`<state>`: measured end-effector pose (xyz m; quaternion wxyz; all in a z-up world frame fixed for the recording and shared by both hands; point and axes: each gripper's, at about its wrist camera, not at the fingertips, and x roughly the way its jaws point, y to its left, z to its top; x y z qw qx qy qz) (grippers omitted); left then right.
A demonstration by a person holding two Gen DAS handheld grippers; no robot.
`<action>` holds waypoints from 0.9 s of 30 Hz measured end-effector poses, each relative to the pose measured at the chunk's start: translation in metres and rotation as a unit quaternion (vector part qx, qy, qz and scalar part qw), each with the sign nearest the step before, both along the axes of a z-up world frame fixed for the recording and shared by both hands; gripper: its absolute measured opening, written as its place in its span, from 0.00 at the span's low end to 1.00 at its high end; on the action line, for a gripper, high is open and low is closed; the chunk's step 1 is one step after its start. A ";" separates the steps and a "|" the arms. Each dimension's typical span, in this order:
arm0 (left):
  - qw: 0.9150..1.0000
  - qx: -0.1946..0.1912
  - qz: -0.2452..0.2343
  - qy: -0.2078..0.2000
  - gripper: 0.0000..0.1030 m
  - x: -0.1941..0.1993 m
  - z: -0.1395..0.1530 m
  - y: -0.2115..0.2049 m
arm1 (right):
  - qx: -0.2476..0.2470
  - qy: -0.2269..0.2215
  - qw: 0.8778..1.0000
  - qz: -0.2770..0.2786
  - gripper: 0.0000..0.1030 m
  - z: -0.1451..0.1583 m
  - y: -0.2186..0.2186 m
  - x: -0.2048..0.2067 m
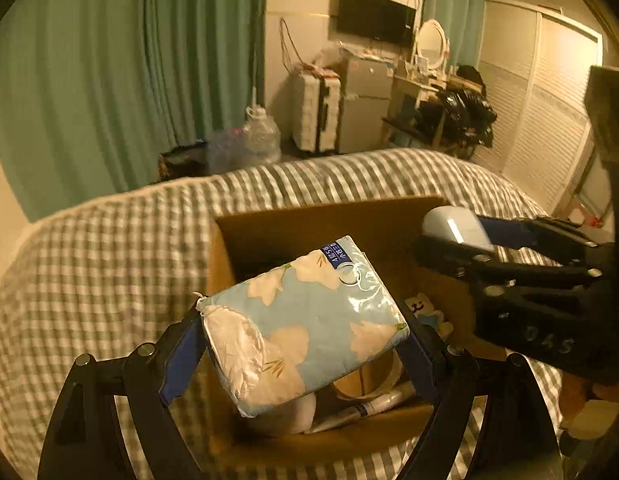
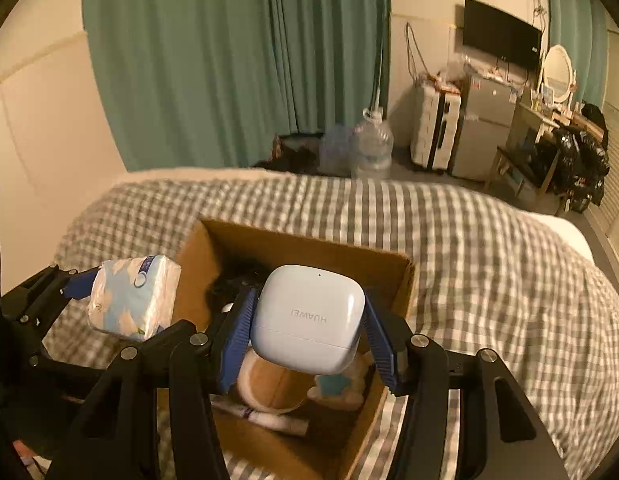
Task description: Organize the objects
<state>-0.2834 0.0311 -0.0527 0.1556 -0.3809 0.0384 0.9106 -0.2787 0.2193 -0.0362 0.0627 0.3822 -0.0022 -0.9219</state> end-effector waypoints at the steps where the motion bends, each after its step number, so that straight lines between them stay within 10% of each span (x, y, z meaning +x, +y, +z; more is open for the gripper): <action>1: 1.000 0.000 -0.005 -0.002 0.85 -0.004 -0.005 0.002 | 0.000 -0.007 1.000 0.001 0.52 -0.010 0.001 -0.007; 14: 0.999 -0.015 -0.049 -0.011 0.87 -0.018 -0.032 0.026 | -0.011 -0.025 1.000 0.009 0.53 -0.046 0.007 -0.025; 17: 0.998 -0.026 -0.049 -0.006 0.94 -0.008 -0.027 0.031 | -0.027 0.027 0.999 -0.003 0.78 -0.024 0.014 -0.010; 27: 0.999 -0.018 -0.012 0.044 0.97 0.042 0.054 0.007 | -0.017 0.078 0.996 -0.036 0.79 0.060 0.025 0.046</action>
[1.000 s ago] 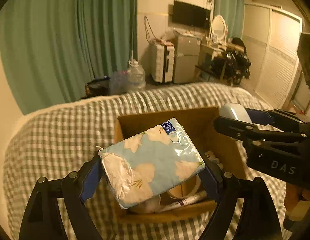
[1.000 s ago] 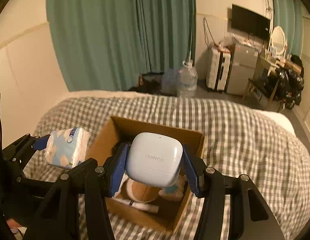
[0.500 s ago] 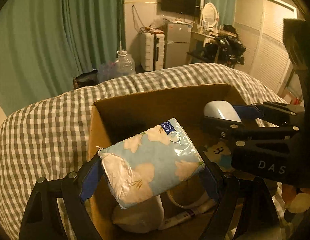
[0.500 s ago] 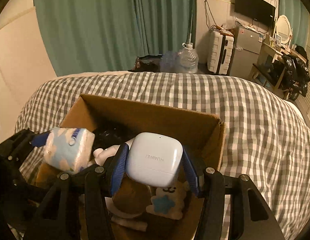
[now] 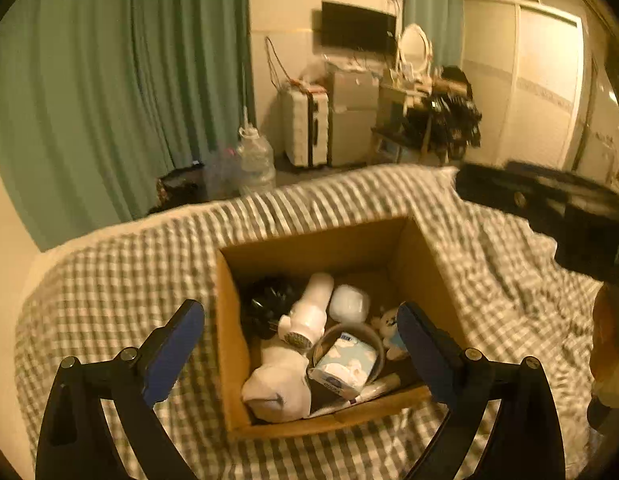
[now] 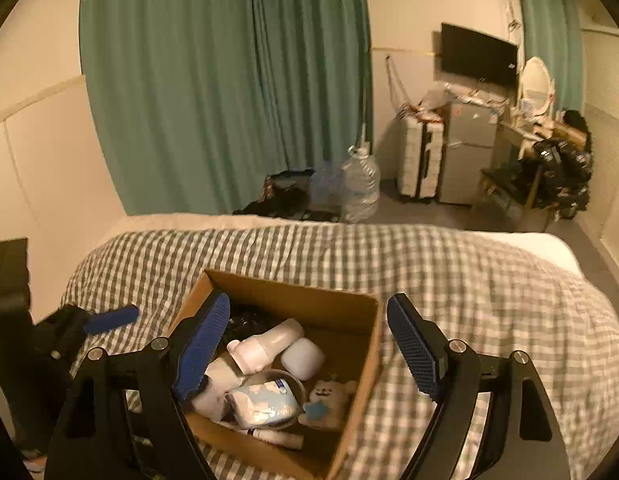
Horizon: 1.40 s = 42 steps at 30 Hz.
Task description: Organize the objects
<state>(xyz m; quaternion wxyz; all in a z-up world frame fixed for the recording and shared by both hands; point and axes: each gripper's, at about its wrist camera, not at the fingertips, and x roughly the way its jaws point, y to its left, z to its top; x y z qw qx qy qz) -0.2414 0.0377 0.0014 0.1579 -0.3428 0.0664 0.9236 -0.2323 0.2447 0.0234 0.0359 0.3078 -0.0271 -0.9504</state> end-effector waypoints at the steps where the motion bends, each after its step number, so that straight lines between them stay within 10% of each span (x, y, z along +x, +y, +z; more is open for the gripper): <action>1: 1.000 0.003 0.005 0.008 0.97 0.007 0.011 -0.003 | 0.006 0.004 1.000 -0.007 0.79 0.010 0.000 0.008; 12: 0.988 0.011 0.077 0.133 0.99 0.104 0.116 -0.037 | 0.042 0.072 0.996 -0.021 0.82 0.106 -0.006 0.097; 21: 0.983 0.014 0.084 0.162 1.00 0.155 0.140 -0.041 | 0.051 0.115 0.992 -0.009 0.89 0.138 -0.016 0.162; 42: 0.974 0.028 0.124 0.189 1.00 0.204 0.032 -0.012 | 0.041 0.096 0.994 -0.045 0.95 -0.002 0.004 0.191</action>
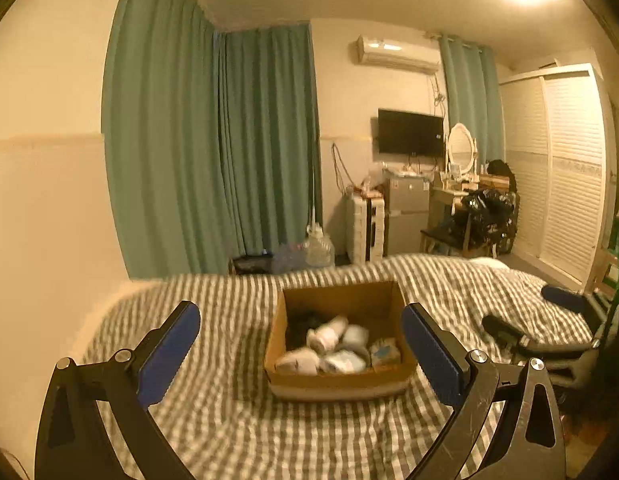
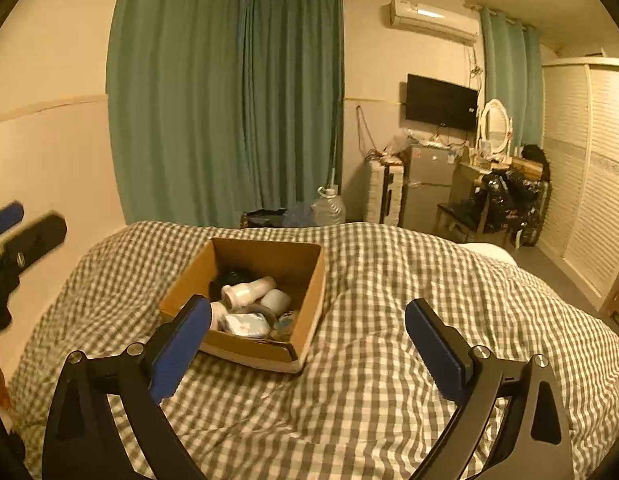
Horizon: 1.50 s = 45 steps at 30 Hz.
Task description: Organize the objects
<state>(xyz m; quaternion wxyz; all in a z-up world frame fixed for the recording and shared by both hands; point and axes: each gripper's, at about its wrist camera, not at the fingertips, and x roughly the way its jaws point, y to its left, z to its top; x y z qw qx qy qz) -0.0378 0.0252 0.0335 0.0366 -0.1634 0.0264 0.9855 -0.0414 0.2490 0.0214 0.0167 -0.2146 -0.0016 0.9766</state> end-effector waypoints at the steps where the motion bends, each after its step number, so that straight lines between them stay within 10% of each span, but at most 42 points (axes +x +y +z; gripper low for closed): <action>1: 1.000 0.005 0.002 -0.009 1.00 -0.002 -0.008 -0.002 | 0.003 0.006 1.000 -0.003 0.95 -0.003 0.000 0.001; 45: 1.000 0.004 -0.002 -0.030 1.00 0.009 -0.042 -0.013 | 0.000 0.035 0.999 0.014 0.95 -0.037 -0.021 0.009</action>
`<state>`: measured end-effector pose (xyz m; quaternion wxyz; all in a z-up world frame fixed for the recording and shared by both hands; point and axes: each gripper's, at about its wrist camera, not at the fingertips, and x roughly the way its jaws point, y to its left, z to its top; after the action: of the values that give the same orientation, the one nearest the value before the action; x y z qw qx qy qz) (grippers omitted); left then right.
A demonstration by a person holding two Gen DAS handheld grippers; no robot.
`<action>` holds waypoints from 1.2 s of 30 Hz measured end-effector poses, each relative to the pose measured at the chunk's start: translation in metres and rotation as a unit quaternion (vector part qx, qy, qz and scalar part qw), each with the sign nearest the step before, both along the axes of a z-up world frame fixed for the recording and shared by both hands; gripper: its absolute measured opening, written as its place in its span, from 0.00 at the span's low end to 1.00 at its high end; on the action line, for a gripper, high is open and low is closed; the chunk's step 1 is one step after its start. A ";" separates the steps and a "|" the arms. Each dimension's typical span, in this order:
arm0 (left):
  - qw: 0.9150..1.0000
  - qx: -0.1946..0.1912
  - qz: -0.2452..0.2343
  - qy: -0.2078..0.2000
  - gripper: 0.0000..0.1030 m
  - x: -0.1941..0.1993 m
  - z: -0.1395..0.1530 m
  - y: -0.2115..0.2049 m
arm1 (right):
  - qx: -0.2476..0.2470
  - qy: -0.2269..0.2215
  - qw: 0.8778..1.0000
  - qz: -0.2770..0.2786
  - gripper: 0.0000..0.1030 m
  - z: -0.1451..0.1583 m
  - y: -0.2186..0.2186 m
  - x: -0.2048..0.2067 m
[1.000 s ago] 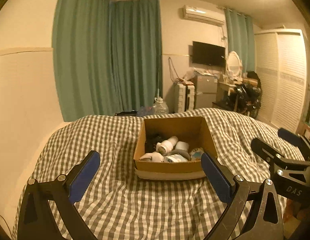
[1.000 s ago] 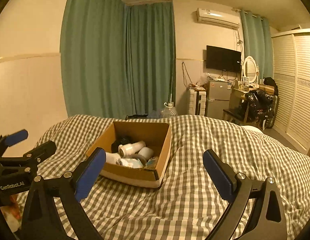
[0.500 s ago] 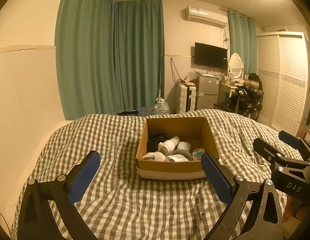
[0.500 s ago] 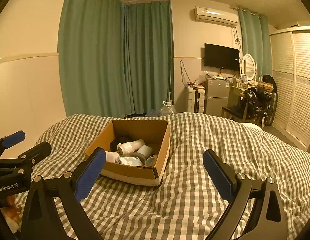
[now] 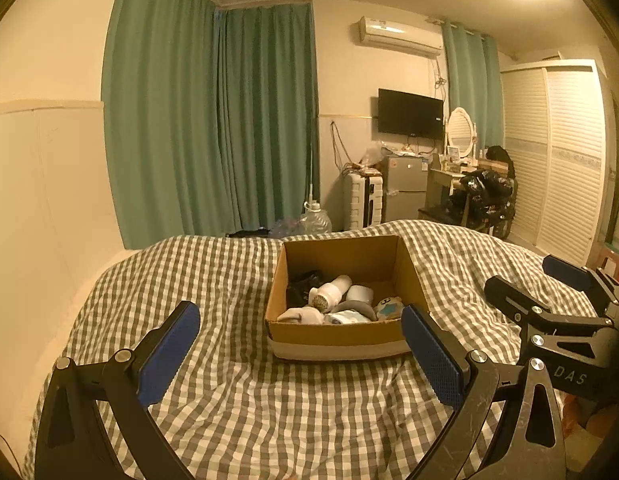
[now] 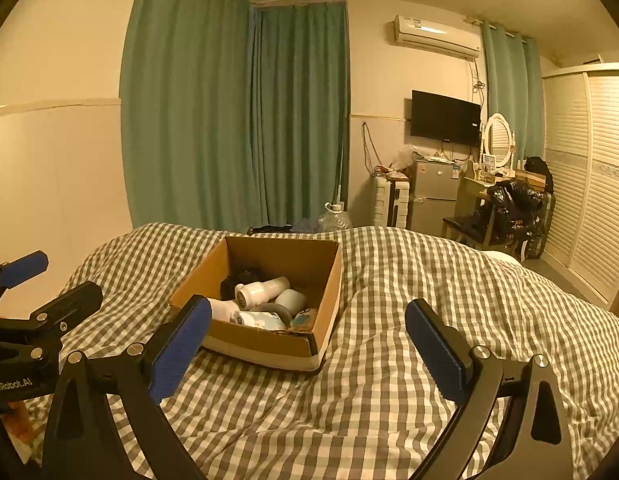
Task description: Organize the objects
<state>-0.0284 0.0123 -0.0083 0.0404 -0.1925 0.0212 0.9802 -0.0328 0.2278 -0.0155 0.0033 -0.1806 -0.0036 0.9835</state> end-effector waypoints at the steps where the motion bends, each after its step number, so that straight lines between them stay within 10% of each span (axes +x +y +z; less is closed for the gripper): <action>1: 1.000 0.000 0.003 -0.003 1.00 -0.001 0.000 -0.001 | 0.001 0.000 1.000 0.000 0.95 0.000 -0.001 0.000; 36: 0.999 -0.016 0.035 -0.021 1.00 -0.010 -0.013 -0.005 | -0.001 -0.010 1.000 0.004 0.95 -0.006 -0.005 -0.001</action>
<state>-0.0386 0.0069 -0.0211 0.0038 -0.2146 0.0297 0.9762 -0.0341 0.2228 -0.0212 -0.0012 -0.1907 -0.0033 0.9816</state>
